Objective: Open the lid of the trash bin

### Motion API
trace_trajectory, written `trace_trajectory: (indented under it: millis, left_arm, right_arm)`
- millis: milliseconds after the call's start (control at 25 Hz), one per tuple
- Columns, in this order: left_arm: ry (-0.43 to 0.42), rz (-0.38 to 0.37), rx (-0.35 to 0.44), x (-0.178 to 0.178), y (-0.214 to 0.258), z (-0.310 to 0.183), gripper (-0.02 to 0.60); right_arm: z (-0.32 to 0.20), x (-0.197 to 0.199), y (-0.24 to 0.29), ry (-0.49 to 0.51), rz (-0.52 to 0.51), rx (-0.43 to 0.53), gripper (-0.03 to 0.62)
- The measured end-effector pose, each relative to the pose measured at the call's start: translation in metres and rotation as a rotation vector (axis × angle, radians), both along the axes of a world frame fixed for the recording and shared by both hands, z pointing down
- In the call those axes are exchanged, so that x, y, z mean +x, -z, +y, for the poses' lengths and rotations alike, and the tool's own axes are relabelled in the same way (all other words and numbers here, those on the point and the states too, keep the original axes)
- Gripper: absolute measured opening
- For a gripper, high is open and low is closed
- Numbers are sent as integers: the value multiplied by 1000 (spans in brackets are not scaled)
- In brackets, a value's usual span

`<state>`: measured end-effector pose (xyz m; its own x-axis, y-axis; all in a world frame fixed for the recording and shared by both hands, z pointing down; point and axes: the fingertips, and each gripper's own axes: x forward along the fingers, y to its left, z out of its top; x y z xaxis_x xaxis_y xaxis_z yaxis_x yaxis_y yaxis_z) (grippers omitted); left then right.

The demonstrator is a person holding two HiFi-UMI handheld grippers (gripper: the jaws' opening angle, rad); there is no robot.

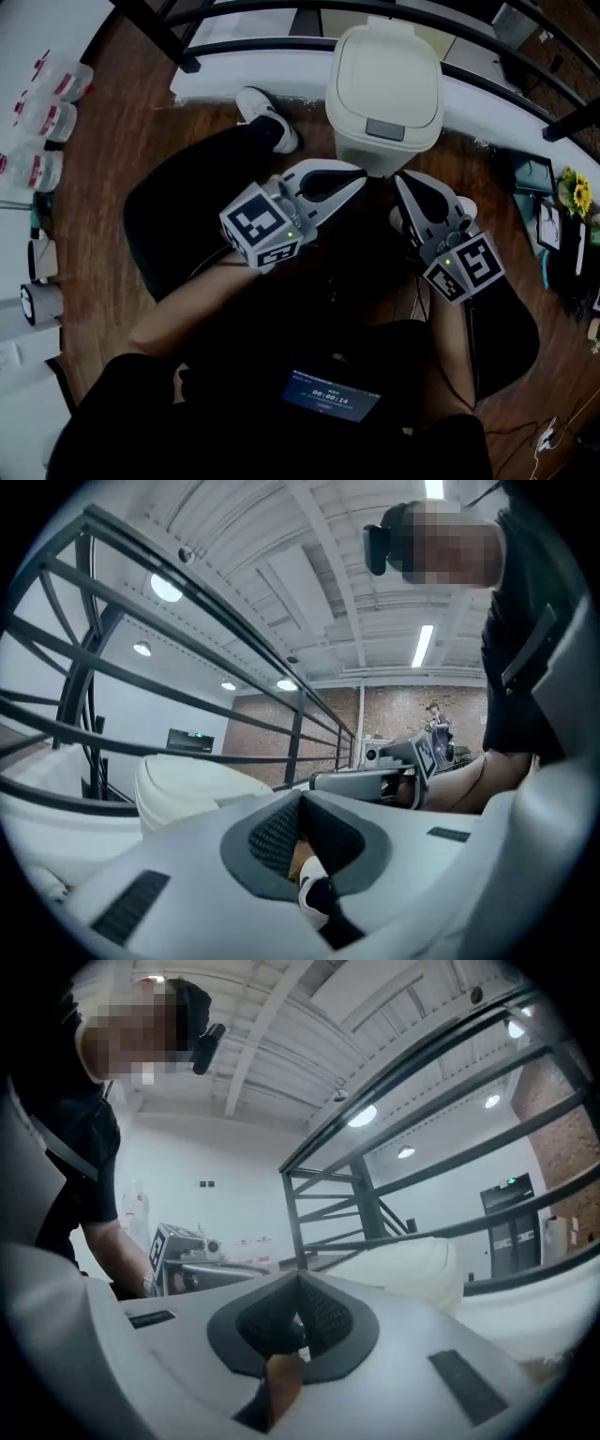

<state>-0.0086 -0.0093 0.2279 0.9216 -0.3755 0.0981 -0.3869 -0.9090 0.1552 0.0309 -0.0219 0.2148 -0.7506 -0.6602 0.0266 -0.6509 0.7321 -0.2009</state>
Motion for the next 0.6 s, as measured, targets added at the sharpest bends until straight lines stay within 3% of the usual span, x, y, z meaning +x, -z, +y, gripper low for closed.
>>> trace_trajectory:
  millis: [240,400,600]
  left_arm:
    - [31,98,24,-28,46,23,35]
    - [21,70,42,-26,37,29,35]
    - [4,42,75,-24,30,35,35]
  right_arm:
    - [32,-18,24,22,46,60,23]
    - [36,-20,27,-30,105,156,21]
    - [41,-27,29,2,100,159,21]
